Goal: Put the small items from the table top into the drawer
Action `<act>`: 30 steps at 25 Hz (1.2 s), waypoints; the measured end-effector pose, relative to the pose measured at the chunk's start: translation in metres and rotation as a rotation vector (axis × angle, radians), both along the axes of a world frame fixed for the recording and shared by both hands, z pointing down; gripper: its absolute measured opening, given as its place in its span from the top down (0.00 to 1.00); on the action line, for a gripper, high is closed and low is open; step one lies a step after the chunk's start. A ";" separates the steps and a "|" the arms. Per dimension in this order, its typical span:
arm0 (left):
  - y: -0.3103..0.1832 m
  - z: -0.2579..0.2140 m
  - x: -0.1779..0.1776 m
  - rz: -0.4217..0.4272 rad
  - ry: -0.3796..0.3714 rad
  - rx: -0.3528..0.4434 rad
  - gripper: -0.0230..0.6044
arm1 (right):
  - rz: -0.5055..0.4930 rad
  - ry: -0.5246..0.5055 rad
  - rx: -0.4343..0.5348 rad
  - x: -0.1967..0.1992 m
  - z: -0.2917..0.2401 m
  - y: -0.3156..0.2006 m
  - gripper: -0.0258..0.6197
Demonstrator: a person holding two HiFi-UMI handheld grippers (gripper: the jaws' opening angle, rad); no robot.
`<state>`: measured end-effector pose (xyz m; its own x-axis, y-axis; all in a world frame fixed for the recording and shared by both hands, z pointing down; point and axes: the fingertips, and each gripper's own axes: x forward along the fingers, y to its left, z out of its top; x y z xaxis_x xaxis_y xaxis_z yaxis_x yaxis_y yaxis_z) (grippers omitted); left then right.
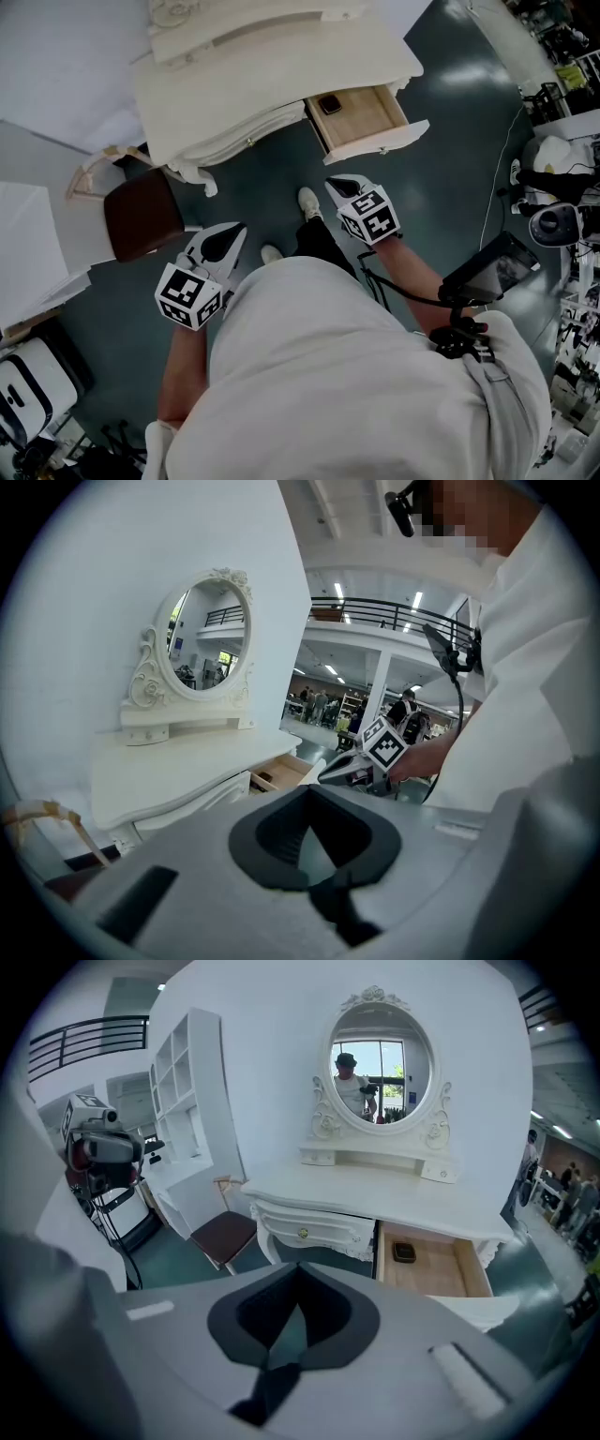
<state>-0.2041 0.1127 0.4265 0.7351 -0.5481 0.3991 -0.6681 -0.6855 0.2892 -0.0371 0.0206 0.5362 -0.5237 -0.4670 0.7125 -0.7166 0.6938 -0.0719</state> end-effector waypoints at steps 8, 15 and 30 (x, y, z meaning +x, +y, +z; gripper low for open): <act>0.006 0.003 -0.003 -0.018 -0.001 -0.004 0.96 | -0.054 -0.006 0.023 -0.015 -0.007 0.005 0.96; 0.012 0.008 -0.001 -0.029 -0.001 -0.008 0.96 | -0.070 -0.023 0.031 -0.019 -0.009 0.011 0.96; 0.011 0.009 0.000 -0.018 -0.004 -0.027 0.96 | -0.089 -0.016 0.044 -0.024 -0.011 0.013 0.96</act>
<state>-0.2042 0.1241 0.4355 0.7235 -0.5506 0.4164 -0.6817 -0.6651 0.3048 -0.0607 0.0336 0.5249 -0.5758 -0.4485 0.6836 -0.6508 0.7575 -0.0512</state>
